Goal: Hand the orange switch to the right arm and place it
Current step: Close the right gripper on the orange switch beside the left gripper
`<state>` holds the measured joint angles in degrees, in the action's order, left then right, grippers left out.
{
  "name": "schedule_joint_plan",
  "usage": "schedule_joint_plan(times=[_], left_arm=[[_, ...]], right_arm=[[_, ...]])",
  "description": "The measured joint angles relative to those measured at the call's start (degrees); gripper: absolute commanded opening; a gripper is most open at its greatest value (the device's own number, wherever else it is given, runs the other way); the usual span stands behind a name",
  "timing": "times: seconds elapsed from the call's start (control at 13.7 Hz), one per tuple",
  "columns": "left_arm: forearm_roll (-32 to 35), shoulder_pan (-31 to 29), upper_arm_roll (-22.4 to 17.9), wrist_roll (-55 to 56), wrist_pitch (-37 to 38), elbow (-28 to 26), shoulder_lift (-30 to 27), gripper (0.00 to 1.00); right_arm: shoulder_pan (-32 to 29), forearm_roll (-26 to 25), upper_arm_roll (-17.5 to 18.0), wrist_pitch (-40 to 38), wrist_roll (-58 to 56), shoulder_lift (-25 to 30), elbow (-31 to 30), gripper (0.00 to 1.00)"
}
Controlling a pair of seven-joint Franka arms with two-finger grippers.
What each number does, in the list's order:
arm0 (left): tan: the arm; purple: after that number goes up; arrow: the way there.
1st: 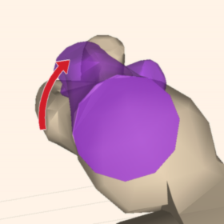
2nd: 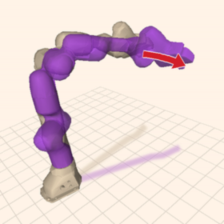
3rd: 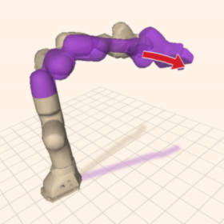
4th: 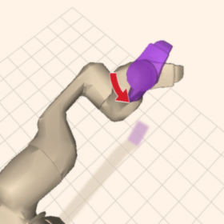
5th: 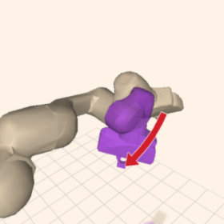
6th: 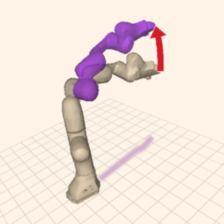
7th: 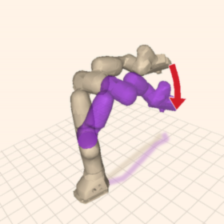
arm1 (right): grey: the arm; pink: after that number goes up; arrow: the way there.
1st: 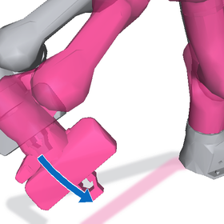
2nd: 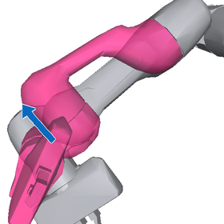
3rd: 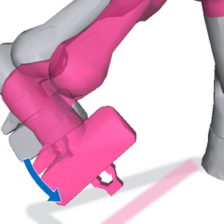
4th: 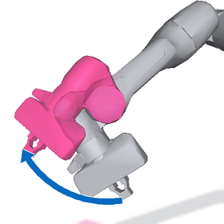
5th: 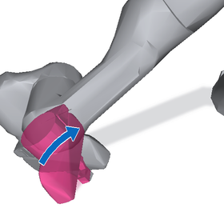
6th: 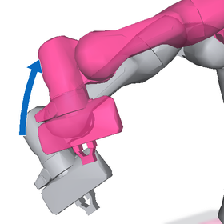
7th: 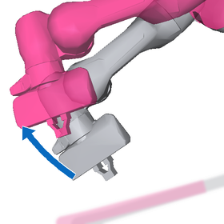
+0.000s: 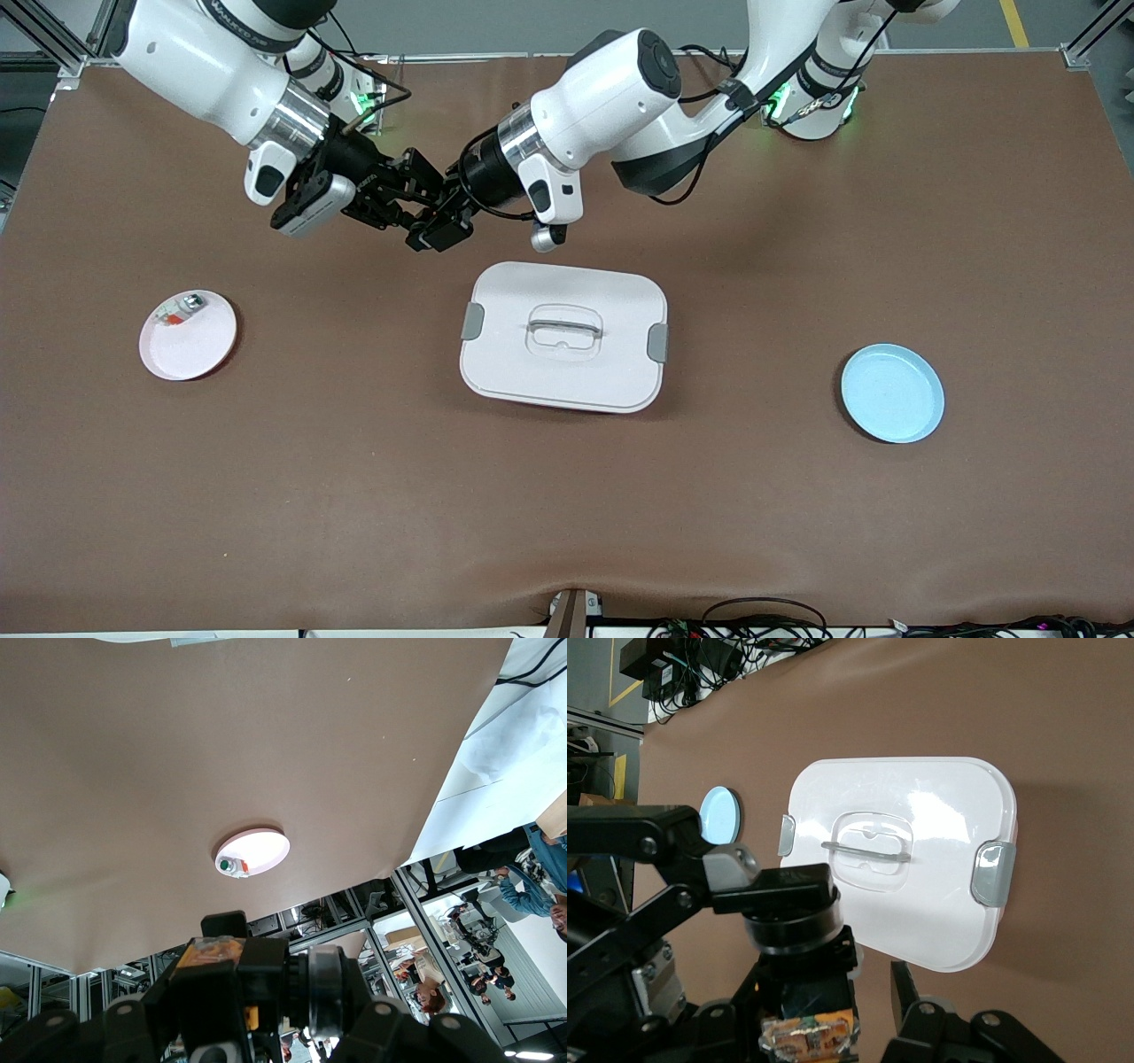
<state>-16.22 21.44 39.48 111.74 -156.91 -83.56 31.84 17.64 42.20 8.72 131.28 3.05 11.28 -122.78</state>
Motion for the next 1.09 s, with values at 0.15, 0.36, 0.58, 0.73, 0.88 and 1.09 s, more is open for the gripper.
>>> schedule_joint_plan(times=[0.15,0.36,0.58,0.73,0.88,1.09], left_arm=[[0.0,0.0,0.0,0.0,0.0,0.0,0.0,0.28],[0.0,0.1,0.0,0.0,0.0,0.0,0.1,0.28],[0.0,0.1,0.0,0.0,-0.1,0.2,0.1,0.28],[0.0,0.1,0.0,0.0,-0.1,0.3,0.1,0.28],[0.0,0.1,0.0,0.0,-0.1,0.3,0.1,0.32],[0.0,0.3,0.0,0.0,-0.4,0.3,0.2,0.56]], right_arm=[[0.0,0.0,-0.2,-0.1,0.0,0.2,0.0,0.55],[0.0,0.0,-0.1,-0.3,0.0,0.3,0.2,0.35],[0.0,-0.2,-0.1,-0.4,-0.5,0.4,0.6,0.00],[0.0,-0.2,-0.1,-0.4,-0.5,0.4,0.7,0.00],[0.0,-0.2,-0.1,-0.4,-0.5,0.4,0.7,0.00],[-0.3,-1.3,-0.1,-1.8,-0.5,0.4,1.2,0.00]])
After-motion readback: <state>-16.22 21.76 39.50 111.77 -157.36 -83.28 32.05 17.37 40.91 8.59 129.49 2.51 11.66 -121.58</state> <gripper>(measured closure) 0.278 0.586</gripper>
